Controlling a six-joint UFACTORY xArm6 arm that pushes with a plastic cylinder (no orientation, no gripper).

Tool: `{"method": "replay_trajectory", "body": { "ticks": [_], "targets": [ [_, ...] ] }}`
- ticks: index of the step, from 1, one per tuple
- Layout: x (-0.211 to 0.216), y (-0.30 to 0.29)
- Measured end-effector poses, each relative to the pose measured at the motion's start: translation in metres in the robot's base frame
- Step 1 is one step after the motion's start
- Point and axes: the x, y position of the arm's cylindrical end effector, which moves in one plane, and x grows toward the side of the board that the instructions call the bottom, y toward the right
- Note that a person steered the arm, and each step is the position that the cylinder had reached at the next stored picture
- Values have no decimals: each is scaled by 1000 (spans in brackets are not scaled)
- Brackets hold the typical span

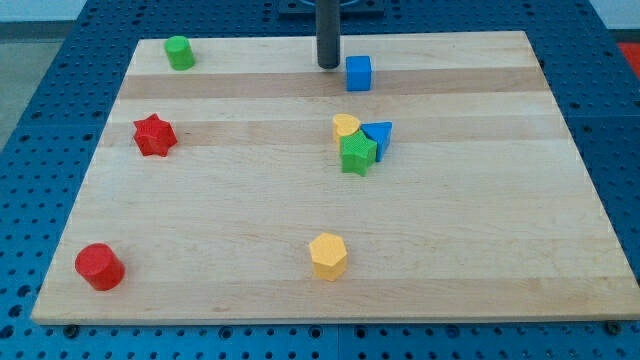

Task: Move the blue cube into the blue triangle

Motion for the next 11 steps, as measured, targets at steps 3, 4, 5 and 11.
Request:
{"method": "replay_trajectory", "body": {
  "ticks": [3,4,5,11],
  "targets": [
    [9,21],
    [16,21],
    [26,23],
    [87,67]
  ]
}}
